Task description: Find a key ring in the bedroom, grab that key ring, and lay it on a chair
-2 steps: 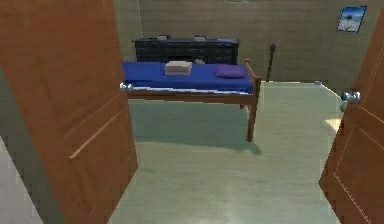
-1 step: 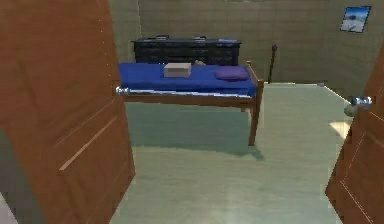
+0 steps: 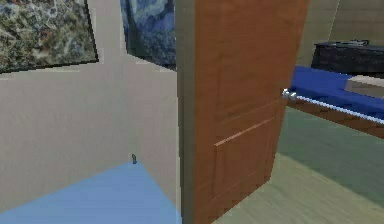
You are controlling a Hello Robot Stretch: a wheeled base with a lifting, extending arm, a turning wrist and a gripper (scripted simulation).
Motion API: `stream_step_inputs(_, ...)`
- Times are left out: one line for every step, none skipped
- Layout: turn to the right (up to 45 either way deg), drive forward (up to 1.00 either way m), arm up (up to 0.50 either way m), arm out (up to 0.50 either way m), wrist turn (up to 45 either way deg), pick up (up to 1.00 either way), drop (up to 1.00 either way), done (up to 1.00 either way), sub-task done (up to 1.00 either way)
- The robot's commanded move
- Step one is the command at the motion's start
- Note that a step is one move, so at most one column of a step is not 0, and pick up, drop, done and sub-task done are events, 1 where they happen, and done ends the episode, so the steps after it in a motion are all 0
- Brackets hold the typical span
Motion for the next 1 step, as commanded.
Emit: stream_step_inputs(-15.0,0.0,0.0,0.0,0.0,0.0,0.0,0.0,0.0)
